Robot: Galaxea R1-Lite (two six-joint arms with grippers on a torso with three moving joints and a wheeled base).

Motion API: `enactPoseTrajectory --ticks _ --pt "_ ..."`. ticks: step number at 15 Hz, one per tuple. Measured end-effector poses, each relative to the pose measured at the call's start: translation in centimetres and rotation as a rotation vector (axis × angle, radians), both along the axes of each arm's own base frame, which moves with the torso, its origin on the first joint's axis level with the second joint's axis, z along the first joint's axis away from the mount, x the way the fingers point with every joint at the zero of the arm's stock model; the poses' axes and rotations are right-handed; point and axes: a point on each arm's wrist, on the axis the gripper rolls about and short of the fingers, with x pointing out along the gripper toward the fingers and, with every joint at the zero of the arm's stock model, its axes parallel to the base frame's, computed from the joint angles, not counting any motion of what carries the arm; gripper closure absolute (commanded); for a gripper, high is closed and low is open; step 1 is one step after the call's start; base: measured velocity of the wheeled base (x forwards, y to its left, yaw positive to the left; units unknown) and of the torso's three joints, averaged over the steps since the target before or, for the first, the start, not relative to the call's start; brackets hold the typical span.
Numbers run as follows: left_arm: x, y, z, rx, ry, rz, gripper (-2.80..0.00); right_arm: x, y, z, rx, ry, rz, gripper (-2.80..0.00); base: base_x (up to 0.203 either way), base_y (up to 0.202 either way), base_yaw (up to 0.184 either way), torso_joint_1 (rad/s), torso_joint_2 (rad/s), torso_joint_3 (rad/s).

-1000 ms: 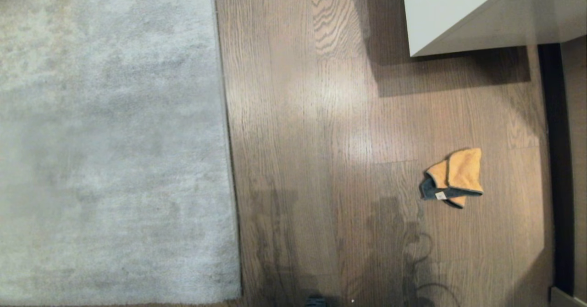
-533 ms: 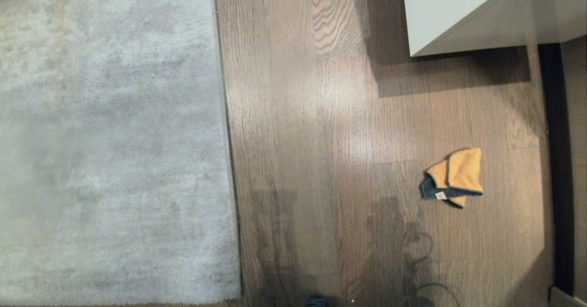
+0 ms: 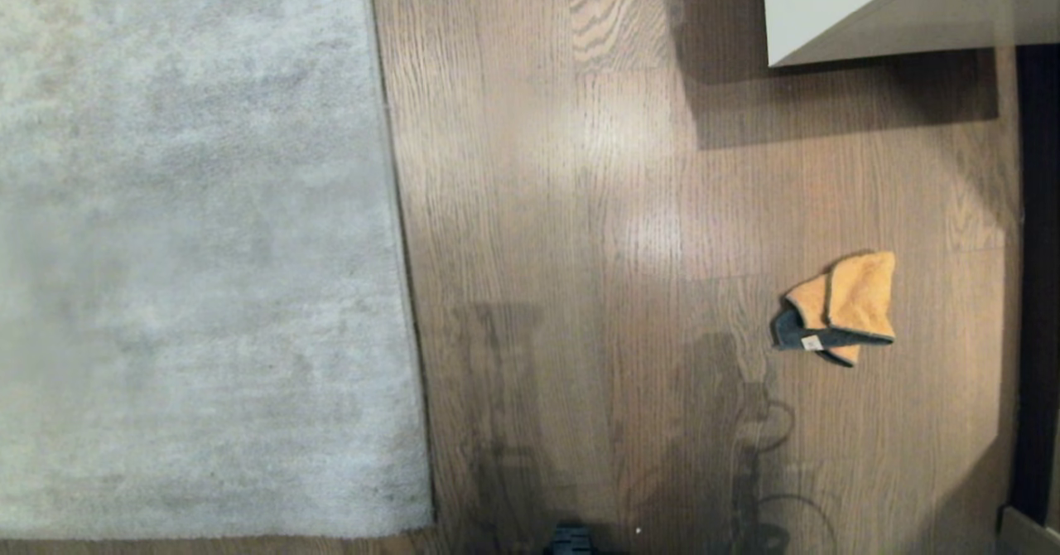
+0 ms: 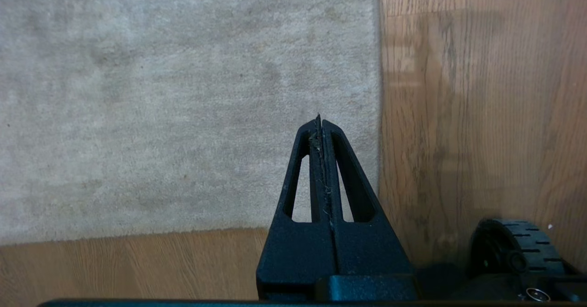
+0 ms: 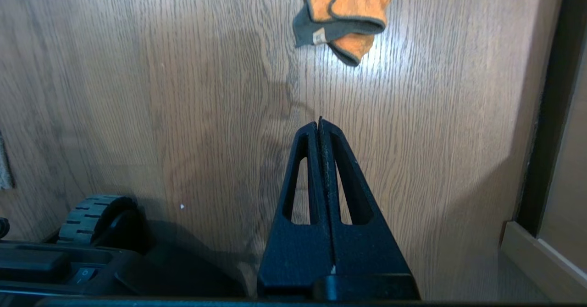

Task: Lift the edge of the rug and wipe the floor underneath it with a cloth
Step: Pick up the rag

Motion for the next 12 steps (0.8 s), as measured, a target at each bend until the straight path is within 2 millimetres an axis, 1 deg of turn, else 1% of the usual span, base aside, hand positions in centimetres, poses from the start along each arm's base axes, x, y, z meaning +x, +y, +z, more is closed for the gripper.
enactPoseTrajectory --ticks 8,12 --pt "0.00 0.00 0.01 -0.017 -0.001 0.001 0.00 0.00 0.00 0.00 0.000 0.001 0.000 0.00 0.000 0.000 0.000 0.003 0.00 -0.201" --pt "0.00 0.02 0.02 -0.021 -0.002 0.007 0.00 0.01 0.00 0.00 0.000 0.001 0.000 0.00 0.000 0.000 0.000 0.003 0.00 -0.059"
